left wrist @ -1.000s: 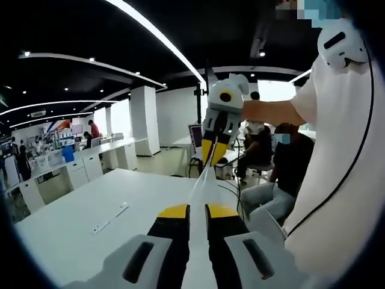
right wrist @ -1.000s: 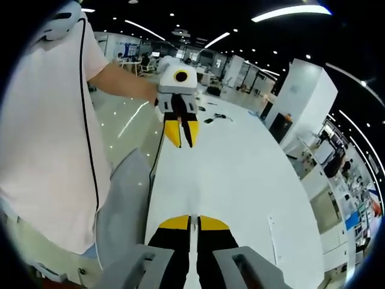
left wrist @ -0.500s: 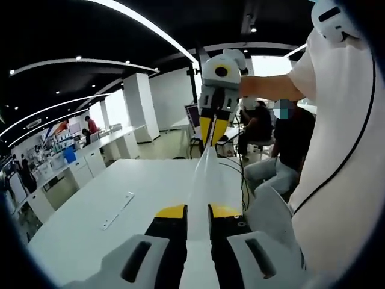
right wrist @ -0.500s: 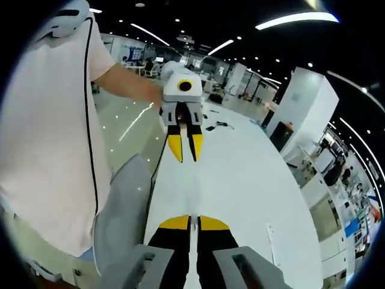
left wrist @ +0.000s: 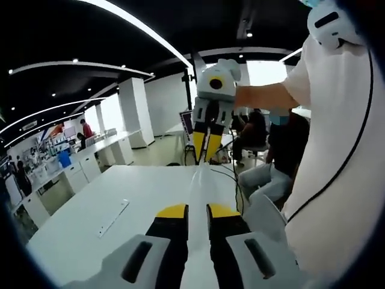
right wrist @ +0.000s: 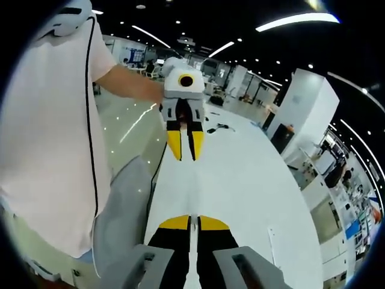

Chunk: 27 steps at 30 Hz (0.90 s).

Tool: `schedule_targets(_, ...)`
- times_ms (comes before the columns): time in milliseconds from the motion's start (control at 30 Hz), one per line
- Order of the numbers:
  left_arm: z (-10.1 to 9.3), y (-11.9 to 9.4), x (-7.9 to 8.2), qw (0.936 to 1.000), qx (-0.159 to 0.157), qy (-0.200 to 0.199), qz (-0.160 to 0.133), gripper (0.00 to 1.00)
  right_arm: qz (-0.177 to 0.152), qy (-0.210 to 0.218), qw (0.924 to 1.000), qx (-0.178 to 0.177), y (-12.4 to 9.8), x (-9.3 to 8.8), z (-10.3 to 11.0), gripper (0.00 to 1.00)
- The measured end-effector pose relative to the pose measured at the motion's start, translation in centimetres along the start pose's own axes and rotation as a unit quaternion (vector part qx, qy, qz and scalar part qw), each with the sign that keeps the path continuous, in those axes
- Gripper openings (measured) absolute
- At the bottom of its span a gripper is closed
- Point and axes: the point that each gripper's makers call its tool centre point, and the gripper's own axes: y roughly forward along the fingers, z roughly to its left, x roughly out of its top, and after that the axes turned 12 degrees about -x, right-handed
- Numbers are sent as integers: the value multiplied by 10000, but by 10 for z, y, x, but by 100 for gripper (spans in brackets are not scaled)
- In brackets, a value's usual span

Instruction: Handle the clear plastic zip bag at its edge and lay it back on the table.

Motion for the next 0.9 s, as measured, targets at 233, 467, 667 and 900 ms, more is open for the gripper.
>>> schedule_targets(233, 8, -2, 1, 9999, 85, -96, -27, 9, -2, -74, 10000, -45, 2, 2, -1, 0)
schedule_targets(467, -2, 9, -6, 9996, -10, 137, 247, 7, -3, -61, 10000, -38, 3, 3, -1, 0)
schedule_targets(667, -3, 19, -14, 9977, 27, 351, 584, 7, -21, -43, 10000, -24, 4, 5, 0, 0)
schedule_targets(900, -1, 27, -27, 9933, 47, 559, 1015, 5, -45, -9, 10000, 3, 4, 7, 4, 0)
